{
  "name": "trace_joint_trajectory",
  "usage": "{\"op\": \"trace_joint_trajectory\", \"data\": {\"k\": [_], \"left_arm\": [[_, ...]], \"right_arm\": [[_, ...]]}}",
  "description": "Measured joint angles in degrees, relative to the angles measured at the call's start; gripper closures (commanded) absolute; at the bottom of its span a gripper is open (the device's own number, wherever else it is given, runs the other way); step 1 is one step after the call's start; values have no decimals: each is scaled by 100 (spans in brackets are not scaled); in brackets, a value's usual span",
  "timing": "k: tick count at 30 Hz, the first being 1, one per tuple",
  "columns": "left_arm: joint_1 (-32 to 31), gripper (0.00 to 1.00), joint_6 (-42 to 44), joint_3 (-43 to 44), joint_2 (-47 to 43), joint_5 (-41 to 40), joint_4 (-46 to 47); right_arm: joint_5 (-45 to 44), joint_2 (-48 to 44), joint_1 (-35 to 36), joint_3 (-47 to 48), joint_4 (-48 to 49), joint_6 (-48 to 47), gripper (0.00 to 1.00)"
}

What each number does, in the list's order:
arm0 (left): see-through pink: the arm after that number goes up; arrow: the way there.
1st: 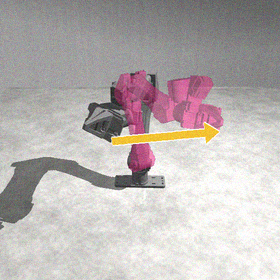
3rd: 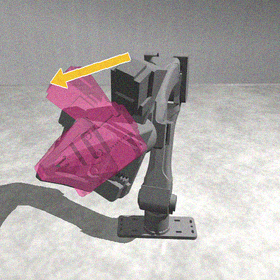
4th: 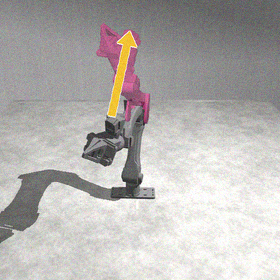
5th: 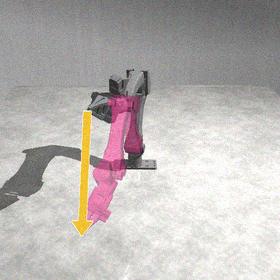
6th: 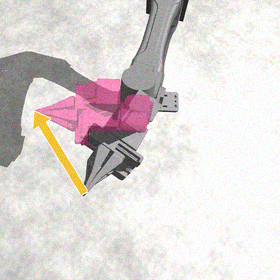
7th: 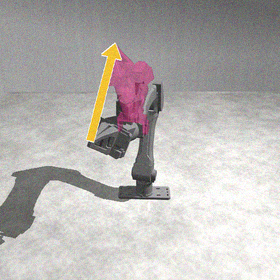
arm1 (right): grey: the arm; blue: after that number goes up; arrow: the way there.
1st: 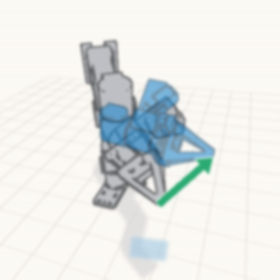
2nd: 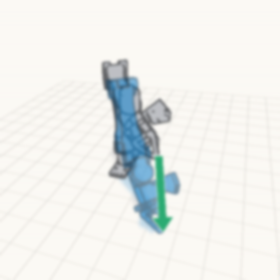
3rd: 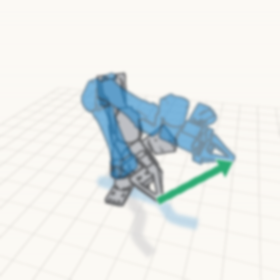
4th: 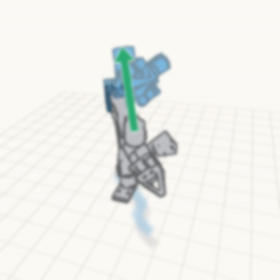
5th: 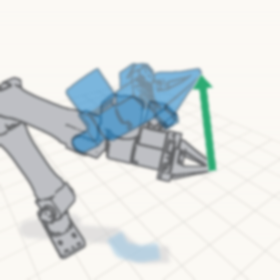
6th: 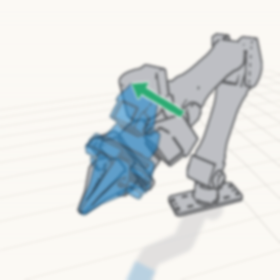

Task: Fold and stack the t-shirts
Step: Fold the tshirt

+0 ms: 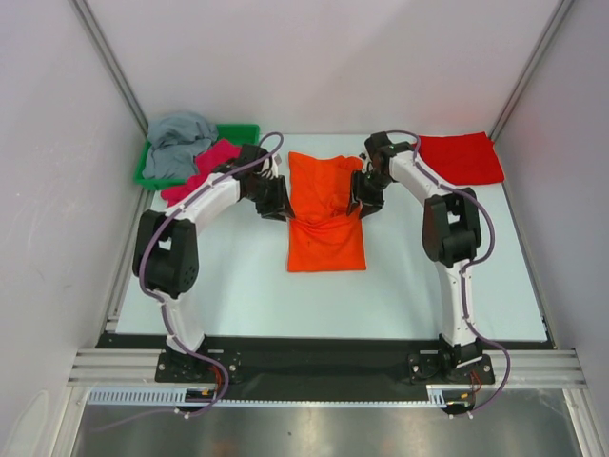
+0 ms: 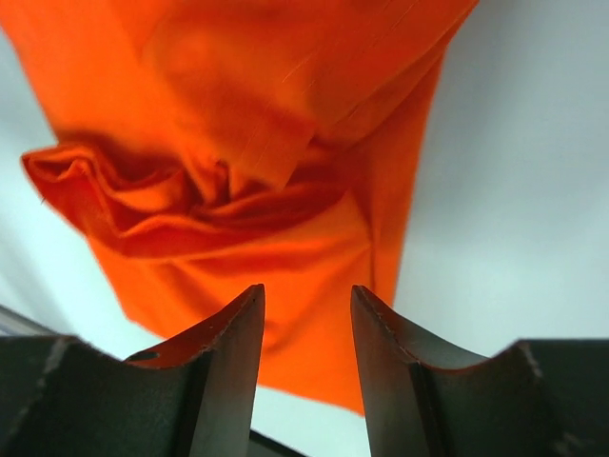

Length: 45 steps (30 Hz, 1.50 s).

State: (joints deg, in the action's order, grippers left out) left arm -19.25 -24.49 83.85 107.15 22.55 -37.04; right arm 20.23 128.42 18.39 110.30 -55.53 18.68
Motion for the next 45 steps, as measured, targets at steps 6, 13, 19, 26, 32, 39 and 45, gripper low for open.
{"op": "trace_joint_trajectory", "data": {"k": [6,13,19,26,32,39,45], "left_arm": [[4,51,199,142,256,-140,0],[4,51,227,382,625,-138,79],[4,51,208,597,949,-149,63],[11,51,205,708,1056,-240,9],[11,54,201,1064,1346,-284,-55],[11,51,151,1163,1469,-317,-181],[11,53,138,1163,1471,-330,-258]], "right_arm": [[-184,321,-76,273,-7,-142,50],[-297,640,-46,634,17,-188,53],[-310,780,-35,697,7,-184,59],[-328,800,-9,898,2,-157,67],[-328,896,20,1141,-17,-133,71],[-350,938,26,1141,-63,-136,66],[-452,938,26,1060,-50,-140,64]]}}
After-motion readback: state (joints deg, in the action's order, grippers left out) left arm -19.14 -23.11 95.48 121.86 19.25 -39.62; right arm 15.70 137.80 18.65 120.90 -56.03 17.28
